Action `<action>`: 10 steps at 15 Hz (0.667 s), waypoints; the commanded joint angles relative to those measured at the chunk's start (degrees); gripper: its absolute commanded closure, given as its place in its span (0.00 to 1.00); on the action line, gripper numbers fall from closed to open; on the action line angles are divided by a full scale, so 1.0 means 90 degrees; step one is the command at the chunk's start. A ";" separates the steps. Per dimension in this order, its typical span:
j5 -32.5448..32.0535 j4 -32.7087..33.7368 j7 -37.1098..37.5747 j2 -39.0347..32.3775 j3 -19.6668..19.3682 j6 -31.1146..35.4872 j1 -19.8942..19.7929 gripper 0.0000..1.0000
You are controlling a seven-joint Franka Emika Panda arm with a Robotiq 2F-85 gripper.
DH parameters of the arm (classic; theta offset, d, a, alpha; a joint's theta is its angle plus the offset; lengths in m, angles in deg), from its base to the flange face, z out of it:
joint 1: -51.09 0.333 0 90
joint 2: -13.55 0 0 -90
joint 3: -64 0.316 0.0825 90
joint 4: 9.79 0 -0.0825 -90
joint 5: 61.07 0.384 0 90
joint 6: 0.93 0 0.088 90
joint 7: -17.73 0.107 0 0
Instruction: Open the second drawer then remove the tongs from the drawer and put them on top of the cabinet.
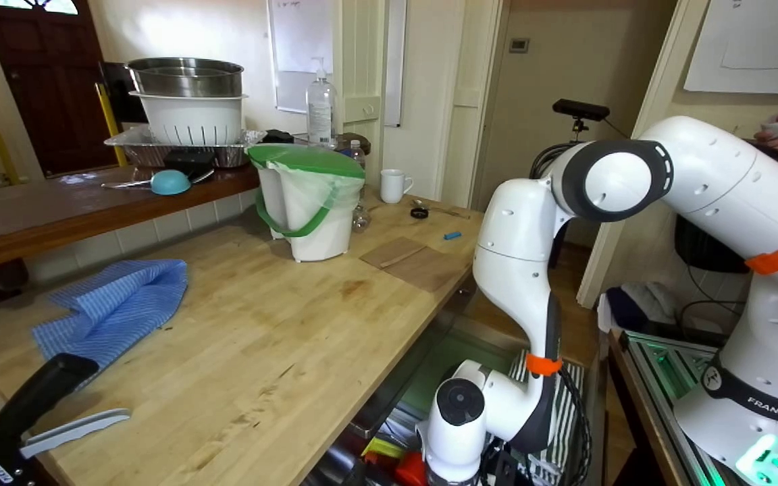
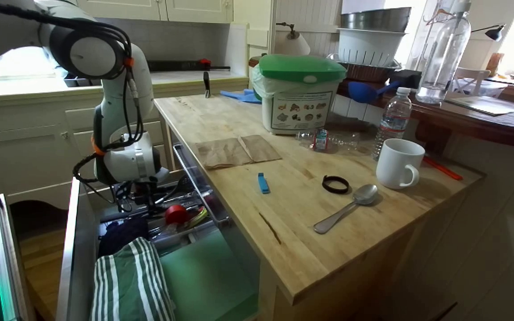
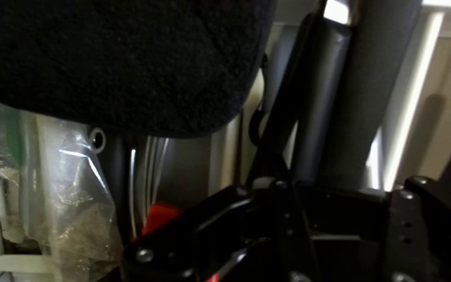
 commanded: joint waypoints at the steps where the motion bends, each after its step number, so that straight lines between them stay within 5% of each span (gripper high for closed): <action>1: -0.0661 -0.0836 0.0248 0.0809 0.0008 0.0694 -0.0012 1.00; 7: -0.1112 -0.1463 0.0049 0.1401 0.0048 0.1378 -0.0142 1.00; 10: -0.0975 -0.1430 -0.0012 0.1377 -0.0030 0.1158 -0.0105 0.67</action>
